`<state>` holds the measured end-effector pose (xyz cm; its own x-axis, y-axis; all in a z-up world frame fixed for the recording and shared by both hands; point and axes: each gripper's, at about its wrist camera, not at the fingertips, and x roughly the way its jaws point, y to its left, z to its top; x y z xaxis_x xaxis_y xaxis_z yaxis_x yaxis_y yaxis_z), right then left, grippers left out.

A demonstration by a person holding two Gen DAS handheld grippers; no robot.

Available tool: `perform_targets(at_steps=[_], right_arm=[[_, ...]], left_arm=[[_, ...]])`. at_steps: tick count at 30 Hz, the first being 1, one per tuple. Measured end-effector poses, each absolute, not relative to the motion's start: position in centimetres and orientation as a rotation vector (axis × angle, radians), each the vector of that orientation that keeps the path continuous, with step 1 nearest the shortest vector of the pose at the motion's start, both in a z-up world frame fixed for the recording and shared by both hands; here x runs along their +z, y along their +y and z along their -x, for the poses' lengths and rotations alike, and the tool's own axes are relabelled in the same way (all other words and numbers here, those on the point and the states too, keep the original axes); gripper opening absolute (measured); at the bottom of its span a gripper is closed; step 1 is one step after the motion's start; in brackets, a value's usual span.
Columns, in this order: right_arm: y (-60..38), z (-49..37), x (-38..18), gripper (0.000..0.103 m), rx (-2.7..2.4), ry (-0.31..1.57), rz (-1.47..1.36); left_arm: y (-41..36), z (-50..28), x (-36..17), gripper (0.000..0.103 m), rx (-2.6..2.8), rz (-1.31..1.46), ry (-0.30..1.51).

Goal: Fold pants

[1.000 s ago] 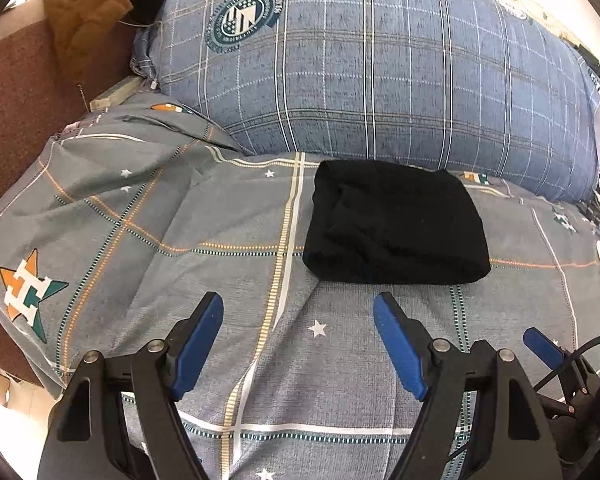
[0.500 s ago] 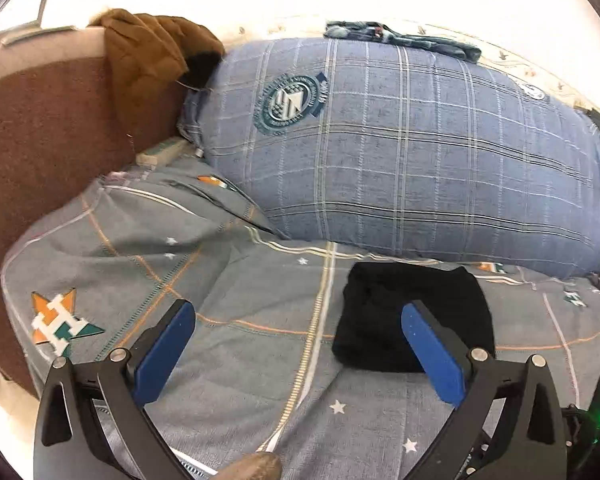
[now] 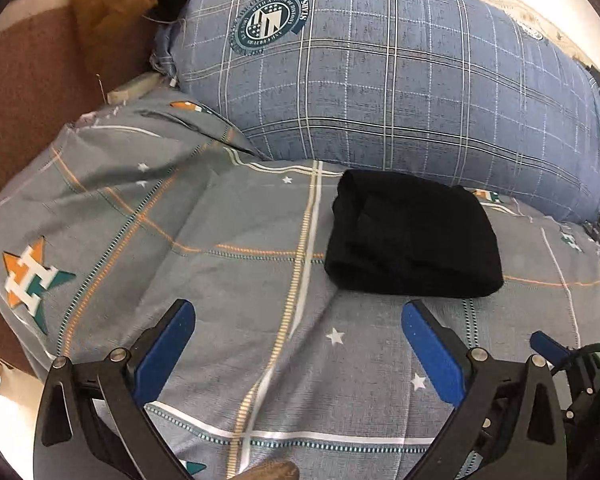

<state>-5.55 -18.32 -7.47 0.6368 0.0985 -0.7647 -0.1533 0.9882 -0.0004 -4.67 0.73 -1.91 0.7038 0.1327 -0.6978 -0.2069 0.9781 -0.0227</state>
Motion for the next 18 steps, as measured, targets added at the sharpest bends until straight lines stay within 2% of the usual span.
perform_targets(at_steps=[8, 18], right_arm=[[-17.6, 6.2, -8.1, 0.092, 0.121, 0.845, 0.094], [-16.7, 5.3, -8.4, 0.093, 0.111, 0.855, 0.16]], left_arm=[[1.8, 4.5, -3.0, 0.103, 0.178, 0.164, 0.758], [1.6, 3.1, -5.1, 0.103, 0.115, 0.199, 0.872]])
